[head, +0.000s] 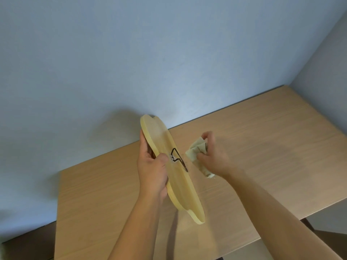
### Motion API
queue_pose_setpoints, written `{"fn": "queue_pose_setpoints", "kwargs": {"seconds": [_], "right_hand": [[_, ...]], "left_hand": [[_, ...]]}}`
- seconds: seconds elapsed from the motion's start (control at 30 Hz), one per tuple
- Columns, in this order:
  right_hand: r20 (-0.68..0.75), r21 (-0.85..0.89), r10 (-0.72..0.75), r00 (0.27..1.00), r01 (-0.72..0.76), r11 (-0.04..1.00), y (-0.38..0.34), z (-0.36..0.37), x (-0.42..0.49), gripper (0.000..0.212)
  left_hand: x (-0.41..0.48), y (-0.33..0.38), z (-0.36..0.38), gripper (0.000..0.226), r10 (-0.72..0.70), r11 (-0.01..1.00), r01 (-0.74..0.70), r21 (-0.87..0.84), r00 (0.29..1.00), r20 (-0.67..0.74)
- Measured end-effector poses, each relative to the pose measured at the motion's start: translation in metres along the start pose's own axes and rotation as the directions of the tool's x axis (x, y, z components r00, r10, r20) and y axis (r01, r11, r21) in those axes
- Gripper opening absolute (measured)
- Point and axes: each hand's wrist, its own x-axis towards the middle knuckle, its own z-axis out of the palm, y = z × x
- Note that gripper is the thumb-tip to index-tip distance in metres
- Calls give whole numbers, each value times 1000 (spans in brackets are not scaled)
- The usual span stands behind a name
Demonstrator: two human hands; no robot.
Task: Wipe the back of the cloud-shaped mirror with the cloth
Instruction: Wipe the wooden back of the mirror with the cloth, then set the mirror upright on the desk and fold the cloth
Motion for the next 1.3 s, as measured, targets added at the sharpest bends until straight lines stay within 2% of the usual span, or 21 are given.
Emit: {"fn": "queue_pose_setpoints", "kwargs": {"seconds": [0.1, 0.13, 0.2, 0.27, 0.3, 0.33, 0.47, 0.5, 0.6, 0.8, 1.0, 1.2, 1.3], "right_hand": [[49, -303, -165, 985, 172, 937, -4, 4, 4, 83], [61, -389, -163, 985, 174, 905, -5, 3, 6, 84], [77, -474, -137, 988, 157, 866, -3, 0, 11, 64], [79, -439, -161, 984, 179, 881, 4, -2, 13, 44], [83, -406, -170, 982, 189, 894, 7, -2, 14, 40], [99, -372, -171, 980, 196, 907, 11, -5, 16, 43], [290, -267, -129, 948, 210, 941, 21, -19, 28, 75], [319, -258, -138, 938, 226, 939, 22, -20, 30, 76], [312, -235, -195, 930, 274, 932, 25, -20, 35, 59], [347, -312, -199, 917, 312, 897, 28, -36, 42, 55], [376, -513, -208, 903, 390, 765, 12, -55, 44, 58], [378, -515, -232, 896, 412, 751, 12, -73, 44, 53], [362, -518, -237, 902, 406, 753, 18, -77, 50, 46]], "left_hand": [[-3, 0, 24, 107, 27, 996, -26, 86, 1000, -13], [-5, 1, 32, 107, 34, 994, -32, 105, 999, -21], [-7, 2, 45, 107, 40, 992, -36, 117, 999, -32], [-8, 1, 59, 107, 51, 989, -47, 143, 998, -30], [-9, 1, 63, 107, 60, 986, -55, 157, 998, -28], [-10, 0, 70, 107, 70, 983, -65, 172, 997, -26], [-10, -5, 89, 106, 78, 974, -65, 217, 996, -53], [-9, -6, 92, 106, 74, 971, -58, 233, 995, -60], [-7, -8, 96, 105, 66, 962, -44, 270, 995, -73], [-5, -14, 100, 105, 61, 951, -30, 309, 994, -89], [-5, -16, 118, 106, 79, 940, -46, 338, 993, -86], [-1, -26, 145, 107, 138, 907, -79, 413, 984, -115], [2, -32, 158, 108, 115, 908, -58, 416, 987, -114]]}}
